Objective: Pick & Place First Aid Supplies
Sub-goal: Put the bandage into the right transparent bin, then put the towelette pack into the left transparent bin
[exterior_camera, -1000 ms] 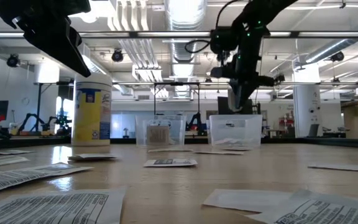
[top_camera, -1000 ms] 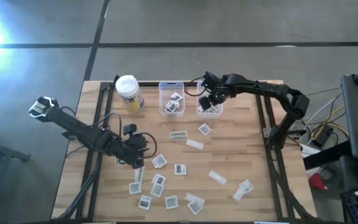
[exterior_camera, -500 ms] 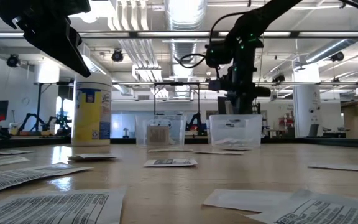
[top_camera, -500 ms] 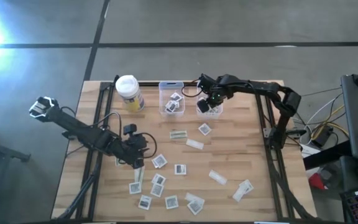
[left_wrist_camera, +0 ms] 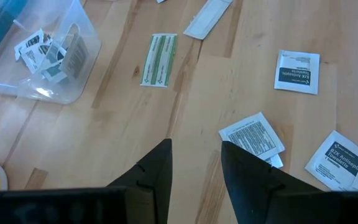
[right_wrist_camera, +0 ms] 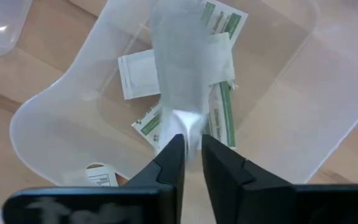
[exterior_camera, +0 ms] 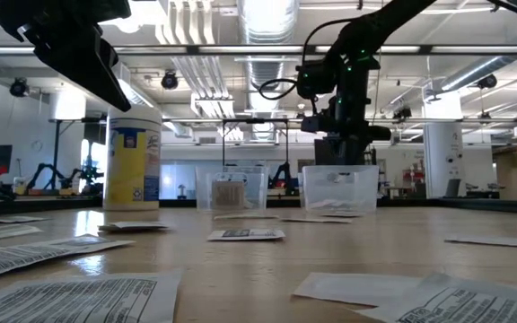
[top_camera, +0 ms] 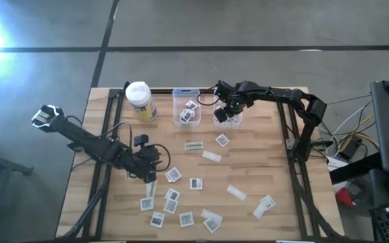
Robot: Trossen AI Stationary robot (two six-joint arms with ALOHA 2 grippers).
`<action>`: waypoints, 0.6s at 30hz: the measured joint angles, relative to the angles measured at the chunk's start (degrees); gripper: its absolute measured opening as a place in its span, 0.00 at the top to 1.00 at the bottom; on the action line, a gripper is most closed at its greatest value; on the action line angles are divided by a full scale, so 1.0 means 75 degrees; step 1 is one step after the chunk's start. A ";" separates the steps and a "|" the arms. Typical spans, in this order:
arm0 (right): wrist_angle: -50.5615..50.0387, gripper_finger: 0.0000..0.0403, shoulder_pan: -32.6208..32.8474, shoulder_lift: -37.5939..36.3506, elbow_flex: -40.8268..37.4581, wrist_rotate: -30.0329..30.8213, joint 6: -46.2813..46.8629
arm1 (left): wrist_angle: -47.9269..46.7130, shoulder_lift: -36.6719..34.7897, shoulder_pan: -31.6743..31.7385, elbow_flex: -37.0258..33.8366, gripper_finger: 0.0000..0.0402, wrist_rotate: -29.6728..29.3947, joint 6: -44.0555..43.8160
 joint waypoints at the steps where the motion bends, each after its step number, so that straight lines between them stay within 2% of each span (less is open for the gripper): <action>1: -0.0002 0.84 0.0000 -0.0003 0.0000 0.0003 0.0018 | 0.0000 0.0000 0.0000 0.0000 0.67 0.0001 0.0000; 9: -0.0173 0.72 0.0000 -0.0064 0.0180 -0.0065 -0.0006 | -0.0012 0.0000 0.0000 0.0000 0.67 0.0083 -0.0006; 18: -0.0566 0.68 0.0199 -0.0655 0.0504 -0.0310 -0.0256 | -0.0423 -0.0006 -0.0004 0.0000 0.67 0.0474 -0.0380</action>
